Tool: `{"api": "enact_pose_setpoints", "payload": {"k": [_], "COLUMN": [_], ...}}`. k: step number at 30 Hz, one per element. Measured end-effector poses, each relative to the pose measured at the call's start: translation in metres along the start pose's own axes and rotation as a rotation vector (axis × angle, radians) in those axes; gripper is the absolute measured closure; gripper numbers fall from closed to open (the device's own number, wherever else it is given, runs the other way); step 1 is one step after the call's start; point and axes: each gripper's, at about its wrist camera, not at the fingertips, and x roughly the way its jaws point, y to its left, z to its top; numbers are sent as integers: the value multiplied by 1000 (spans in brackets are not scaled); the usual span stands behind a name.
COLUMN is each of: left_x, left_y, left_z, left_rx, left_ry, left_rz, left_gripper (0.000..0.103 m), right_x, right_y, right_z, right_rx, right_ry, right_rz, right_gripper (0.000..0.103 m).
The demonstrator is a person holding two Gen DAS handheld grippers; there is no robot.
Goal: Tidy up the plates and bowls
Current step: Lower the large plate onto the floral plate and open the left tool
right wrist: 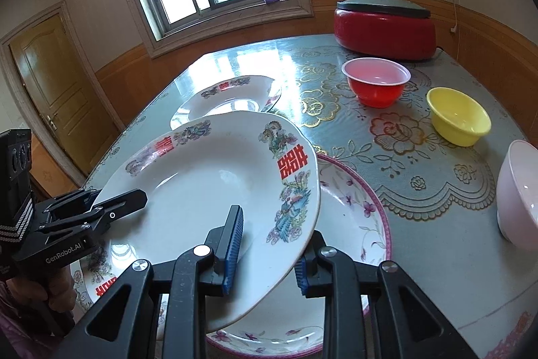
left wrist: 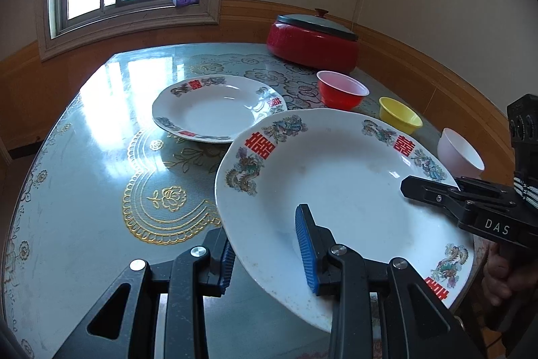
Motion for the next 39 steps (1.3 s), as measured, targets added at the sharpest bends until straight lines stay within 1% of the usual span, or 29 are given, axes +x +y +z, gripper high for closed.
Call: {"api": "enact_pose_setpoints", "payload": {"k": [4,10,13,19,22,31,39], "left_x": [8,23,31,42,48,49,46], "left_y": [-13,-31,-37,-43,-42,-40,-39], "left_z": [2,1,-2,-8,-10,-10,-10], "left_rx": [16,33,35,37,26,14,10], "left_ry": [11,44,66,105,131,136,139], "left_rz": [-23,-54,-60,-54,-45,-37,-40], "left_gripper": [69,69,69,69,69,69,69], "right_x": [-7,-9,-7,1,7,7,2], "right_y": [-13,-31,-38,-51,-53,-52,-49], "right_z": [-5,-12,-17,-24,-26,-23,-23], "right_rx": [20,59,70,95,97,82,53], "right_ry": [0,26,45,83,101,119,142], "right_rz": [-18,-49,-63,-62,-66,-64,-59], "right_gripper": [76,76,76,76,76,74,70]}}
